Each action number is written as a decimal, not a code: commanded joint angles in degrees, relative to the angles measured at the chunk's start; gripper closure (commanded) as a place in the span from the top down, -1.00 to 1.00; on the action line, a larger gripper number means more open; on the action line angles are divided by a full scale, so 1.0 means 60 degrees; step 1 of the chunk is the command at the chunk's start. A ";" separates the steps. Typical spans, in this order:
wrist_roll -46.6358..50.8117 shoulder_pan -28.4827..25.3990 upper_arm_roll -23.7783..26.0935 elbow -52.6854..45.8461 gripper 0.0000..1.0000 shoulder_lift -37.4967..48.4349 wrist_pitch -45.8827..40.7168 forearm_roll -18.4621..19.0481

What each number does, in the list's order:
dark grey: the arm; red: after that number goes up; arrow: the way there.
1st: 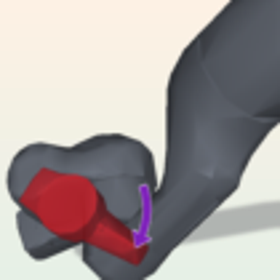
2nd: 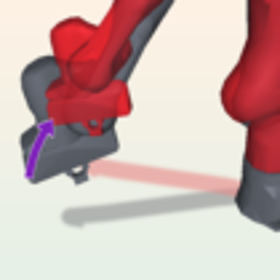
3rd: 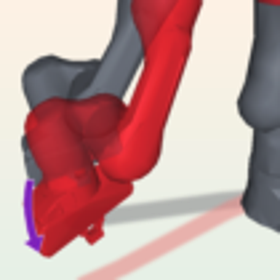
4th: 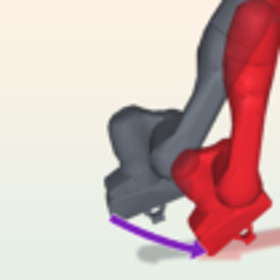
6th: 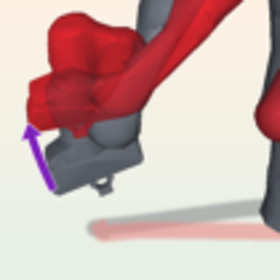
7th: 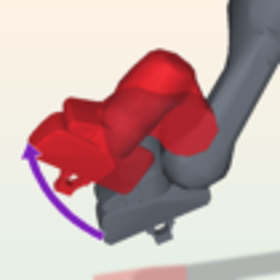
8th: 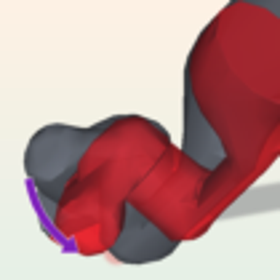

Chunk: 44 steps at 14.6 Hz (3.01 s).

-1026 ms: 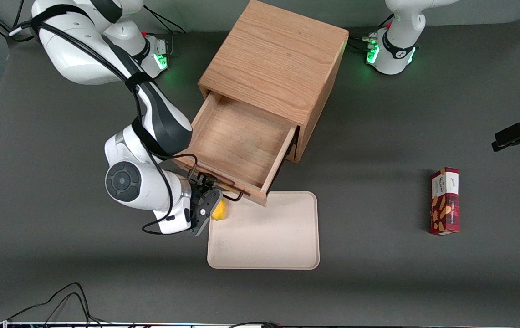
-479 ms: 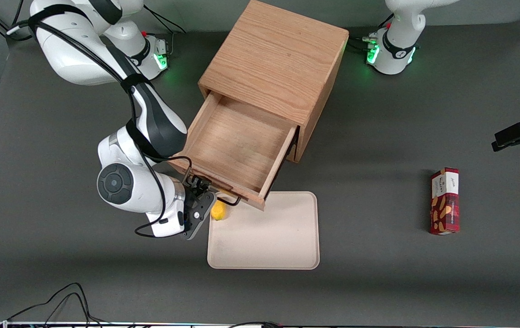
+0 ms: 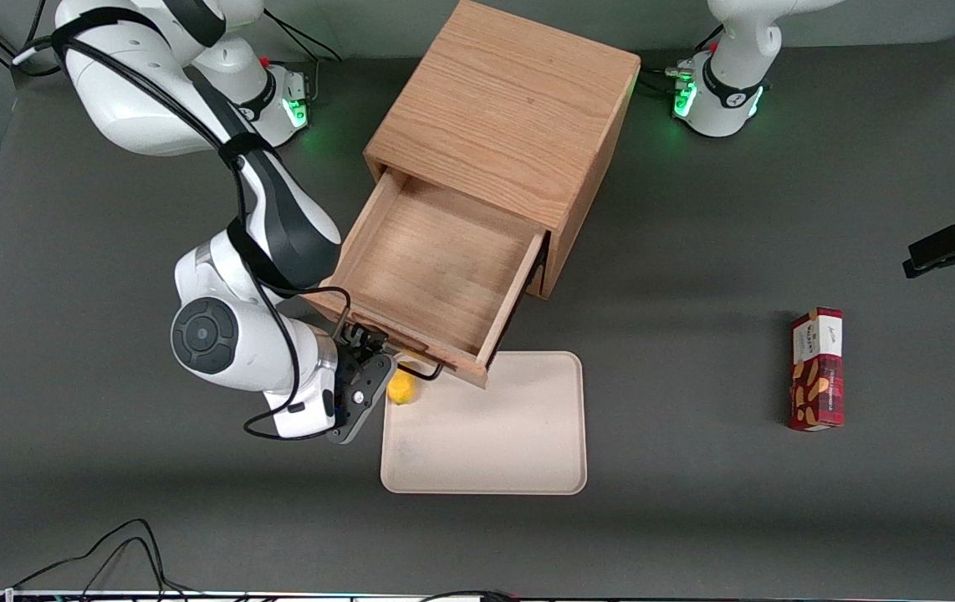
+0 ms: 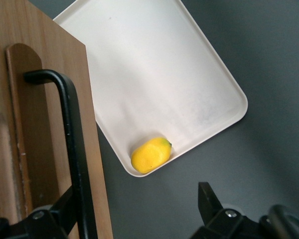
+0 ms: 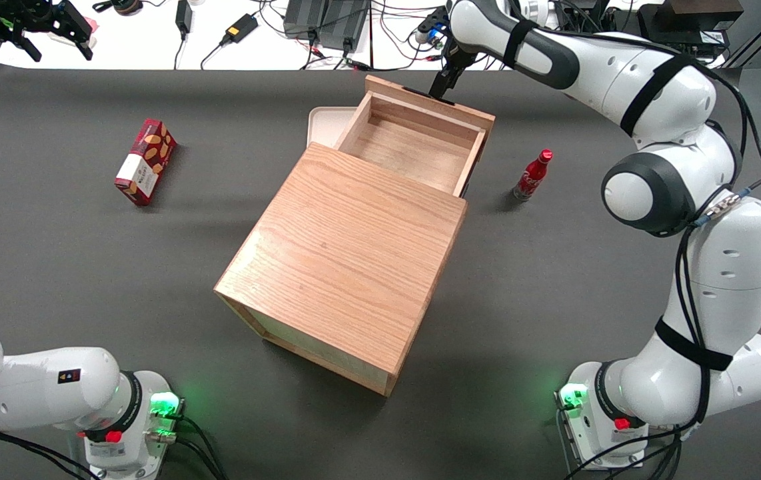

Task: Open upper drawer

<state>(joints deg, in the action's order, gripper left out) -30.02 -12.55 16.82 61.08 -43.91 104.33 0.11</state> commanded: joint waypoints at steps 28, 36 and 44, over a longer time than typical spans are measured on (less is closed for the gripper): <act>0.0694 0.1986 -0.0020 0.2879 1.00 0.5289 -0.2595 -0.0091; 0.4709 0.3673 -0.0064 0.5566 1.00 0.7435 -0.2870 -0.0606; 0.5587 0.4025 -0.0152 0.4776 1.00 0.7260 -0.3370 -0.0531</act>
<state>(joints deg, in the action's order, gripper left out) 0.98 11.38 15.72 90.66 -0.64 85.17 -3.48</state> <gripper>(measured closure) 0.000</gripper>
